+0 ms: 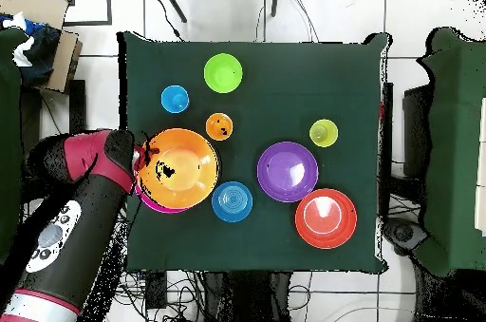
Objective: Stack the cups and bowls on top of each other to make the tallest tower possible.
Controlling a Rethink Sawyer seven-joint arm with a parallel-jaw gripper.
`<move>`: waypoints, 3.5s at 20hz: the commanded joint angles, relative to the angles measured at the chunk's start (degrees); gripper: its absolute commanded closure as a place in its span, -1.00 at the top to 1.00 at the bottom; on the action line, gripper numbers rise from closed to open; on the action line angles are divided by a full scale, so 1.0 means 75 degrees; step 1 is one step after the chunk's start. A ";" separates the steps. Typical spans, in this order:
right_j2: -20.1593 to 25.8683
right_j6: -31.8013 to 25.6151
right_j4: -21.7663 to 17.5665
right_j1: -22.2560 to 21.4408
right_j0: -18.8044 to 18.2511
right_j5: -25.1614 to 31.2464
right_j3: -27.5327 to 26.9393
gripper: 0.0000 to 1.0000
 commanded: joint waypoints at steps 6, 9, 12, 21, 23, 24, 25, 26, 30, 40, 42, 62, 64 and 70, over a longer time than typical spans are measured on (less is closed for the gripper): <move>0.0565 0.1351 0.0012 0.0317 -0.0103 -0.0061 -0.0241 -1.00; 0.0544 0.1360 -0.0002 0.0343 -0.0098 -0.0104 -0.0236 -1.00; 0.0558 0.1205 -0.0081 0.0343 -0.0173 -0.0259 -0.0181 -1.00; 0.0693 0.0858 -0.0190 0.0301 -0.0386 -0.0604 -0.0061 -1.00; 0.0696 0.0874 -0.0184 0.0306 -0.0387 -0.0601 -0.0061 -1.00; 0.0695 0.0876 -0.0185 0.0310 -0.0390 -0.0597 -0.0068 -1.00; 0.0704 0.0872 -0.0182 0.0307 -0.0399 -0.0589 -0.0065 -1.00; 0.0708 0.0865 -0.0186 0.0303 -0.0403 -0.0599 -0.0058 -1.00; 0.0736 0.0830 -0.0194 0.0271 -0.0426 -0.0599 -0.0023 -1.00; 0.0756 0.0797 -0.0200 0.0227 -0.0437 -0.0591 0.0047 -1.00; 0.0757 0.0800 -0.0199 0.0227 -0.0438 -0.0601 0.0050 -1.00; 0.0734 0.0850 -0.0177 0.0243 -0.0424 -0.0498 0.0018 -1.00; 0.0724 0.0854 -0.0178 0.0248 -0.0421 -0.0464 0.0001 -1.00; 0.0747 0.0831 -0.0175 0.0234 -0.0431 -0.0454 0.0017 -1.00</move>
